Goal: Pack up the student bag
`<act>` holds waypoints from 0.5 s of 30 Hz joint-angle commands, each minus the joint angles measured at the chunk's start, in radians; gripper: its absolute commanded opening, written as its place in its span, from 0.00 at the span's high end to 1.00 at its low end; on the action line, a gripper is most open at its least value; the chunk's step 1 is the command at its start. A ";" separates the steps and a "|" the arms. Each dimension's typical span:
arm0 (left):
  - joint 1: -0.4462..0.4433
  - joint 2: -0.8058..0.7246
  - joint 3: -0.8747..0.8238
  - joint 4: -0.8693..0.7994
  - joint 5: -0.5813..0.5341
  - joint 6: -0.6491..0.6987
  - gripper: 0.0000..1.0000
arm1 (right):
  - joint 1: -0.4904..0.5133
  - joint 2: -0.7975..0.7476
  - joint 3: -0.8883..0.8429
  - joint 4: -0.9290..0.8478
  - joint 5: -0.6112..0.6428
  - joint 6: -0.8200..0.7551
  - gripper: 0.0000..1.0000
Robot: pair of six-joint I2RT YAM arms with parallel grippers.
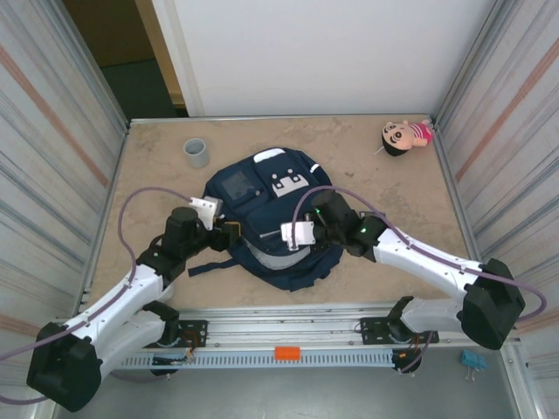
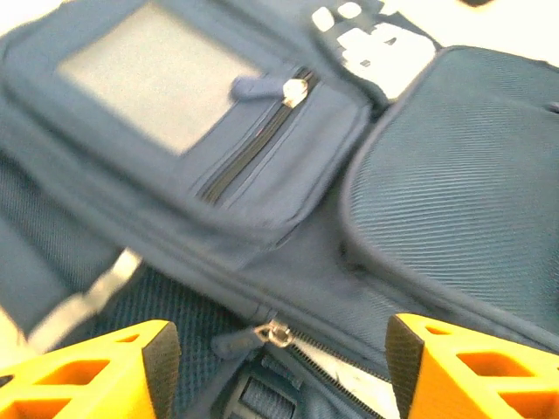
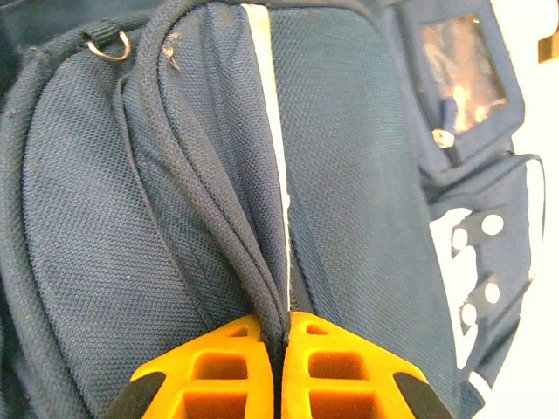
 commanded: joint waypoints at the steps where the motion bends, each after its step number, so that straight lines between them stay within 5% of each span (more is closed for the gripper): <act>1: 0.007 0.008 0.109 -0.119 0.077 0.368 0.40 | -0.045 -0.019 0.030 0.045 0.002 0.012 1.00; 3: 0.034 0.041 0.118 -0.118 0.134 0.404 0.48 | -0.056 -0.016 0.021 0.073 -0.007 0.009 1.00; 7: 0.079 0.186 0.125 -0.108 0.272 0.483 0.44 | -0.076 -0.007 0.014 0.117 -0.043 0.010 1.00; 15: 0.080 0.302 0.054 0.019 0.176 0.602 0.33 | -0.126 0.031 0.021 0.202 -0.067 0.016 1.00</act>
